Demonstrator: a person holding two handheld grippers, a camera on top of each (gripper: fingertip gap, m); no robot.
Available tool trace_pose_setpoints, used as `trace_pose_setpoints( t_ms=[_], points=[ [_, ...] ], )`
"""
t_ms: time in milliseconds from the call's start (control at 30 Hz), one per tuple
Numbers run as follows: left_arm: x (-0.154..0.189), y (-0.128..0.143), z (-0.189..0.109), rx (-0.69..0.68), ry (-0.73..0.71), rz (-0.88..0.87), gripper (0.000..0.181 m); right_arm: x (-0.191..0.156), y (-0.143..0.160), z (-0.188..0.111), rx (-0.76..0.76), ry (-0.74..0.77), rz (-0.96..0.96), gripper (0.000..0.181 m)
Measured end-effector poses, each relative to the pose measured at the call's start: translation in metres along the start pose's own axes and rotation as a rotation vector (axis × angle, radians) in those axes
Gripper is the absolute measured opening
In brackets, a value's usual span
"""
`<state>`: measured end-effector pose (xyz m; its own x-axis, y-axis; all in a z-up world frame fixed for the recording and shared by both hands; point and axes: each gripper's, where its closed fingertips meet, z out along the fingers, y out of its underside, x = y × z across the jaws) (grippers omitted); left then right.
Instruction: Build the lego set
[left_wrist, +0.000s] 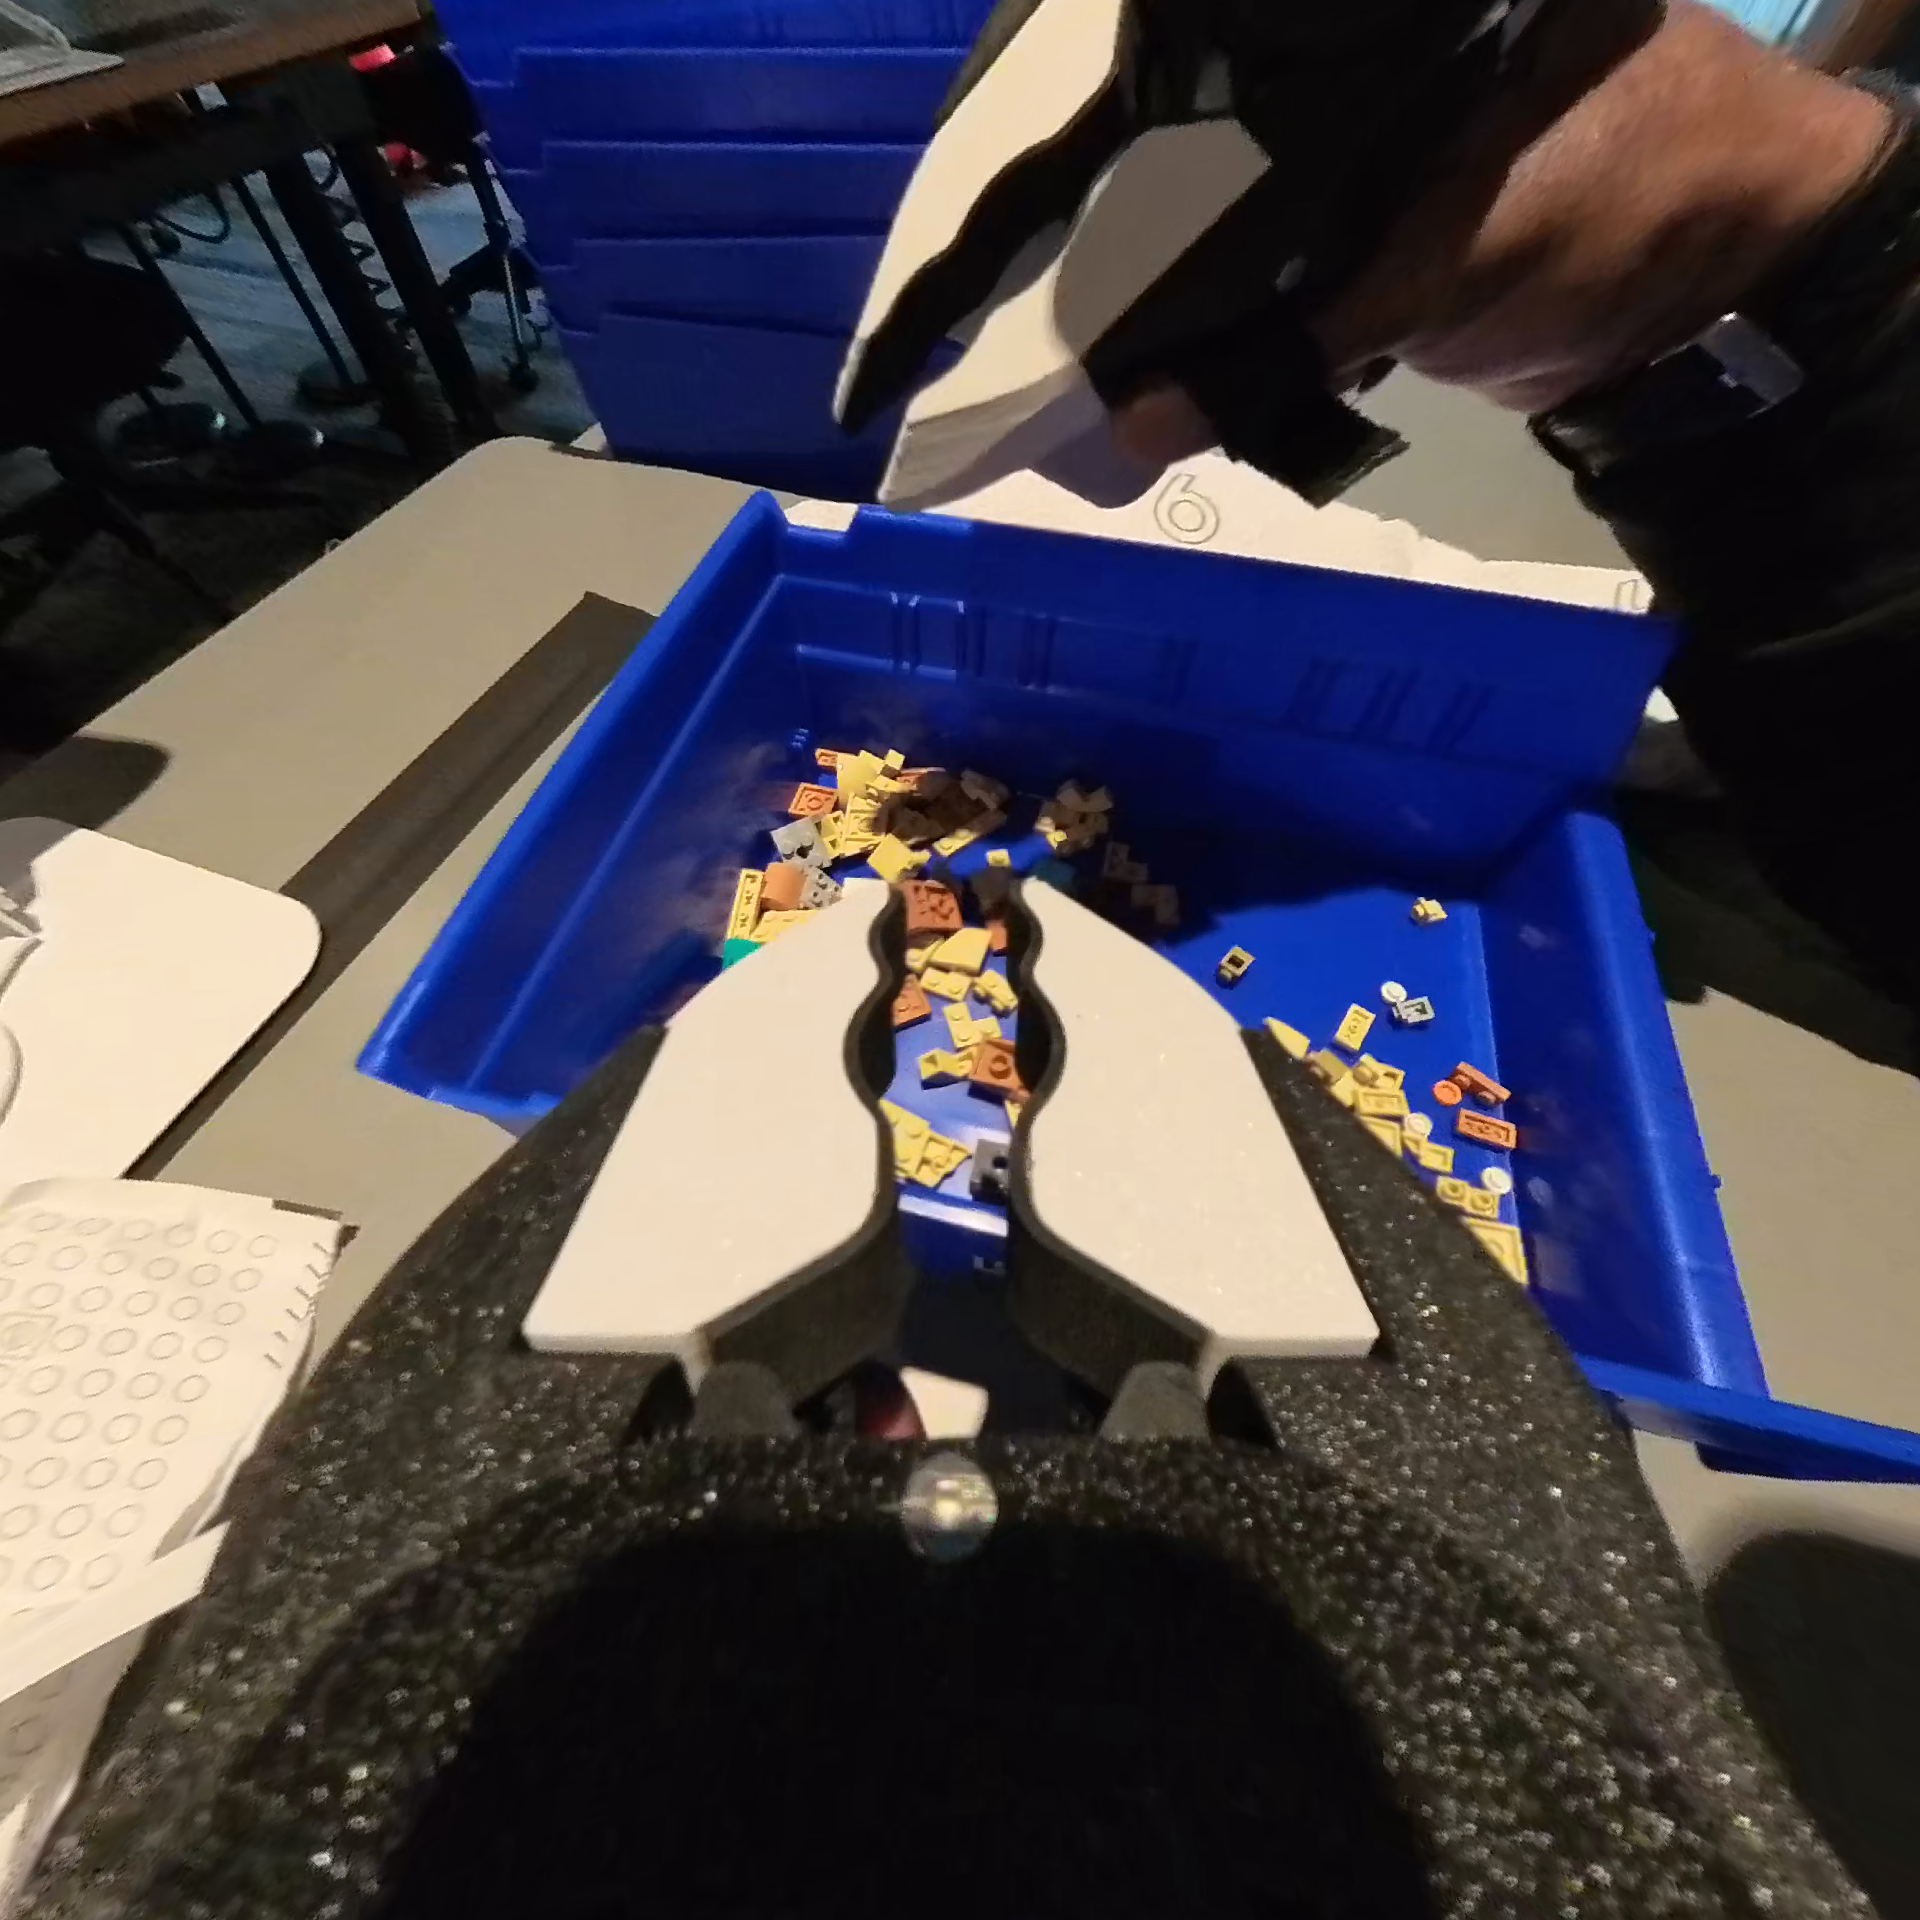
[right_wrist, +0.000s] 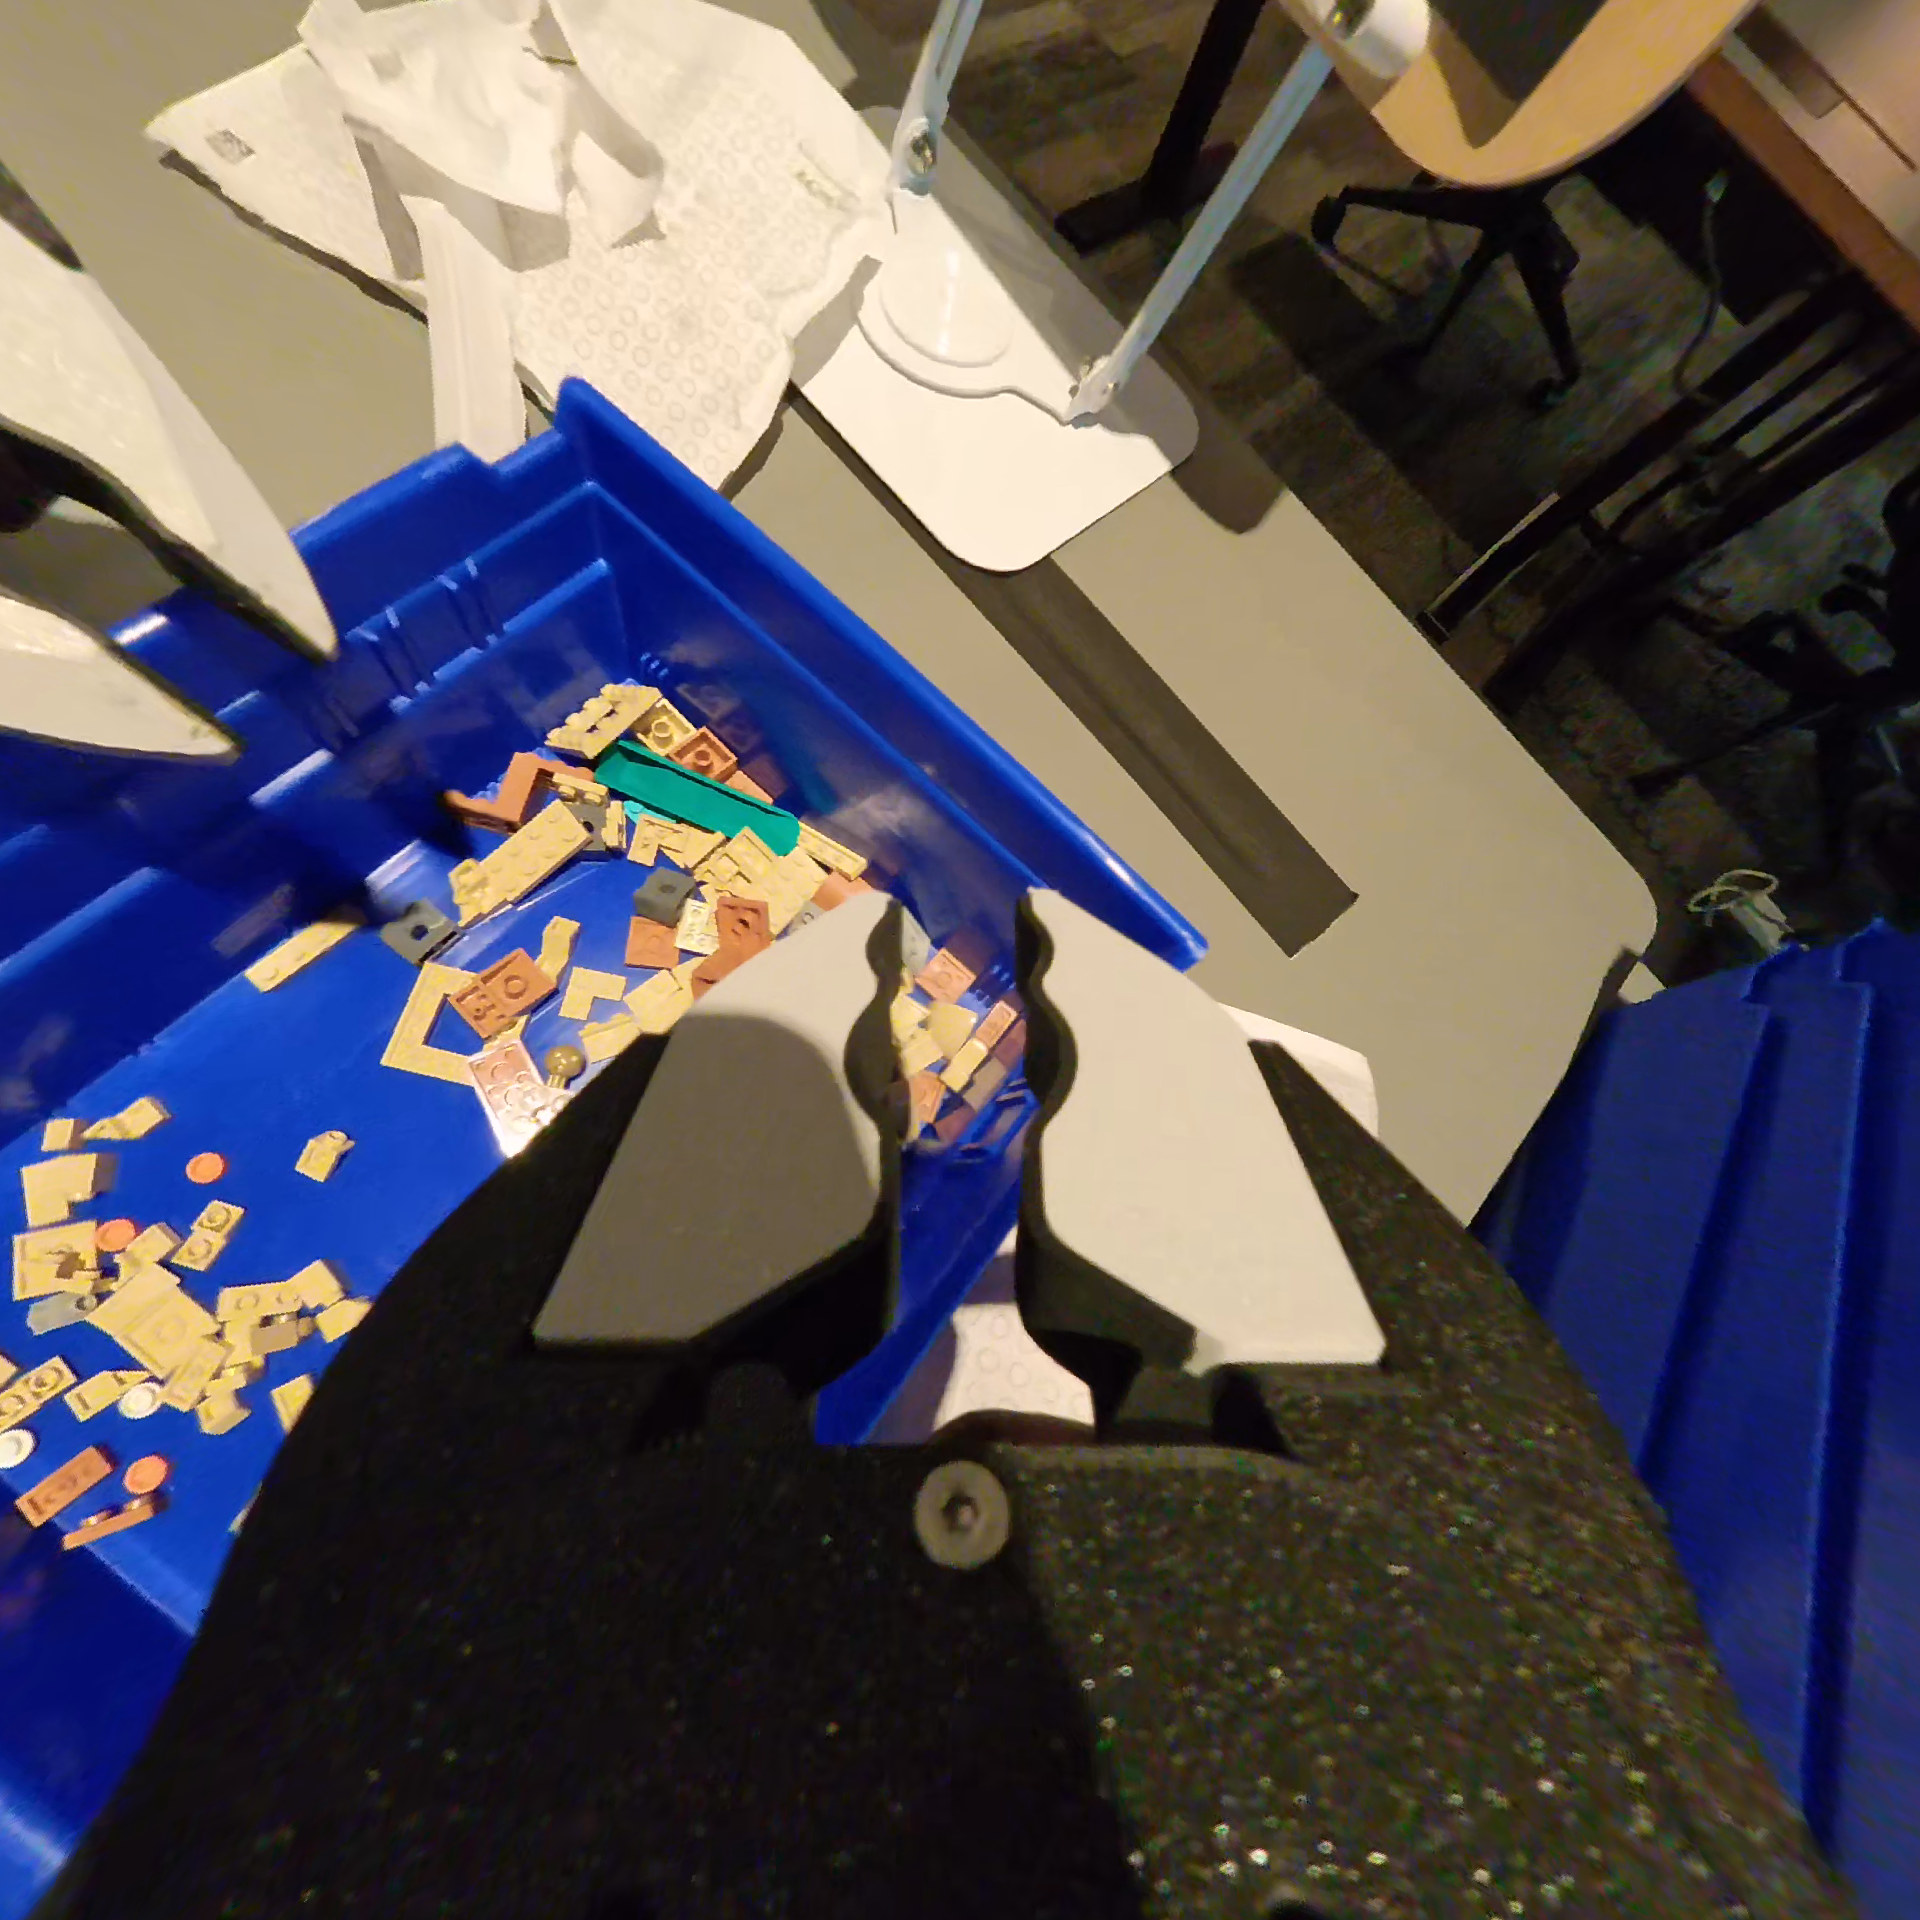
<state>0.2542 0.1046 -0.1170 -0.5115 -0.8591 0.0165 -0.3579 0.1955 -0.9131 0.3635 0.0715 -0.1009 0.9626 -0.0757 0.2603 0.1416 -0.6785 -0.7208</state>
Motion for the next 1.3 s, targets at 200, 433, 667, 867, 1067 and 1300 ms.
trace_pose_setpoints(
  t_ms=[200,433,667,867,1067,1300],
  points=[
    [-0.008,0.001,-0.002,-0.006,-0.032,0.018,0.018,-0.021,-0.005,0.014,-0.05,-0.017,-0.04,0.02],
    [-0.024,0.003,-0.008,-0.003,-0.066,-0.025,0.016,-0.055,0.01,0.042,-0.258,0.0,-0.21,0.025],
    [-0.025,0.006,-0.008,0.006,-0.011,-0.128,0.015,-0.052,0.005,0.033,-0.206,-0.041,-0.218,0.028],
    [-0.03,0.025,-0.002,-0.074,-0.015,-0.131,0.015,-0.063,0.002,0.044,-0.238,-0.164,-0.553,0.029],
    [-0.029,0.029,-0.001,-0.094,-0.014,-0.116,0.016,-0.075,0.009,0.08,-0.283,-0.294,-0.696,0.027],
    [-0.028,0.032,-0.003,-0.116,-0.014,-0.089,0.016,-0.084,0.012,0.118,-0.233,-0.362,-0.667,0.02]
  ],
)
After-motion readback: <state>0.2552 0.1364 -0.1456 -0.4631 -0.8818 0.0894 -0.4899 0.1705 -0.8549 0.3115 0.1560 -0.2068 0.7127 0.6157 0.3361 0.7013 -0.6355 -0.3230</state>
